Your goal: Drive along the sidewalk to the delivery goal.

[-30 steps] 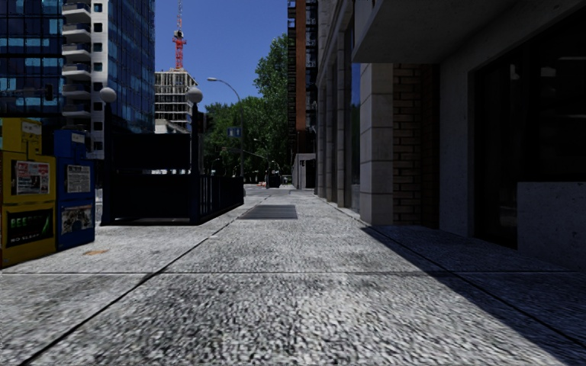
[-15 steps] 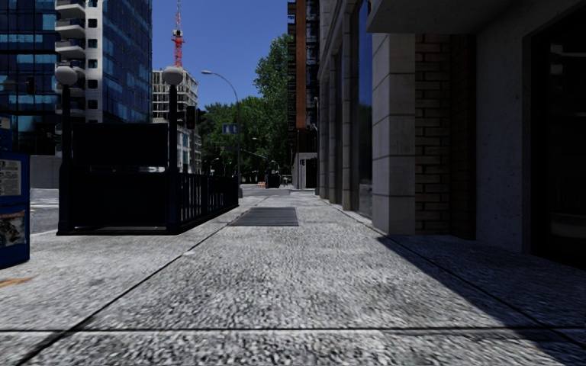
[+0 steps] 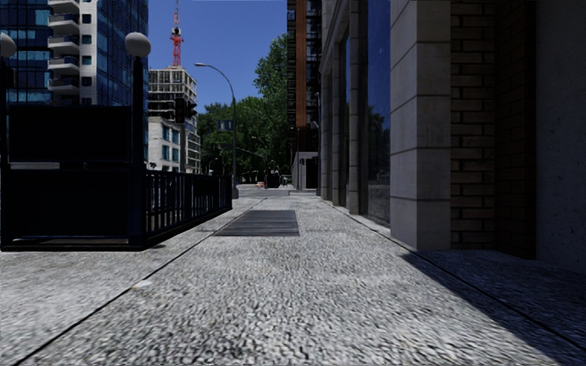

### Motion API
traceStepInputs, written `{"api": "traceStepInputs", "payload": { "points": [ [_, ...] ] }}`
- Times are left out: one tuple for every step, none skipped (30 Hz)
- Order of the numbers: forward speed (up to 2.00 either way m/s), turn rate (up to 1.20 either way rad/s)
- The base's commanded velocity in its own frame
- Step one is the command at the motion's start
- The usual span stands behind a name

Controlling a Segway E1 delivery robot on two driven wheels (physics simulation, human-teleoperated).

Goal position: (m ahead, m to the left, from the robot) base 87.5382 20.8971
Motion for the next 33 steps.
{"api": "traceStepInputs", "payload": {
  "points": [
    [2.0,0.0],
    [2.0,0.0],
    [2.0,0.0],
    [2.0,0.0],
    [2.0,0.0],
    [2.0,0.0],
    [2.0,0.0],
    [2.0,0.0],
    [2.0,0.0],
    [2.0,0.0],
    [2.0,0.0],
    [2.0,0.0],
    [2.0,0.0],
    [2.0,0.0],
    [2.0,0.0],
    [2.0,0.0],
    [2.0,0.0],
    [2.0,0.0],
    [2.0,0.0],
    [2.0,0.0],
    [2.0,0.0],
    [2.0,0.0],
    [2.0,0.0],
    [2.0,0.0],
    [2.0,0.0],
    [2.0,0.0],
    [2.0,0.0],
    [2.0,0.0],
    [2.0,0.0],
    [2.0,0.0],
    [2.0,0.0],
    [2.0,0.0],
    [2.0,0.0]
  ]
}}
